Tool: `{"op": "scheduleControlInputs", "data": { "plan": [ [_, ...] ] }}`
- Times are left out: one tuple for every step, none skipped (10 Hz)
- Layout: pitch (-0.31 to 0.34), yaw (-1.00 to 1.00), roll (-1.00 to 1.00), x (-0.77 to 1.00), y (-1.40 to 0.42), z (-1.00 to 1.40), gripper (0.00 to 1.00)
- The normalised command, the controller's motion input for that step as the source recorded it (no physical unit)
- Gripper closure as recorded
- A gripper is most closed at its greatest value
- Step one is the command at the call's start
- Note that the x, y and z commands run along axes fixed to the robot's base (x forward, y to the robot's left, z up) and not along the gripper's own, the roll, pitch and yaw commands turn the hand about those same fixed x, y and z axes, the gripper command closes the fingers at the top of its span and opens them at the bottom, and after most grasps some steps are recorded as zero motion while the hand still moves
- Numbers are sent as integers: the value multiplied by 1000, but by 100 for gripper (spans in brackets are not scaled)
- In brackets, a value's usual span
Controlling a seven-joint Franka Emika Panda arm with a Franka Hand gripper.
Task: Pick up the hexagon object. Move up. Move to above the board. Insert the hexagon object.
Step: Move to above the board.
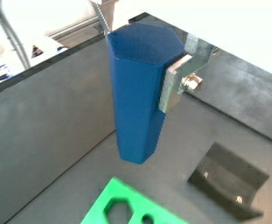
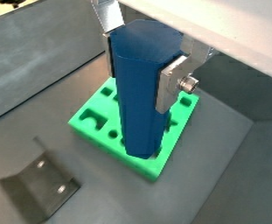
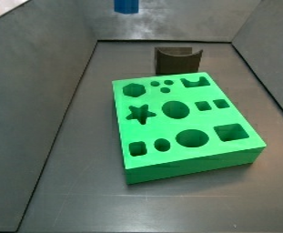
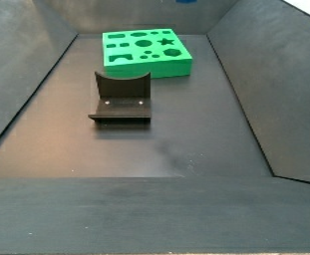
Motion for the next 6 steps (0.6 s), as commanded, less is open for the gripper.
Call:
{"op": "scheduleControlInputs", "data": {
  "plan": [
    [87, 7, 3, 121, -1000, 83, 100],
    [97, 5, -5, 128, -1000, 86, 100],
    [114, 11, 12, 146, -1000, 95, 100],
    [135, 9, 14, 171, -886, 95, 100],
    [142, 6, 26, 151, -594, 76, 100],
    [138, 8, 40, 125, -363, 53, 100]
  ]
}}
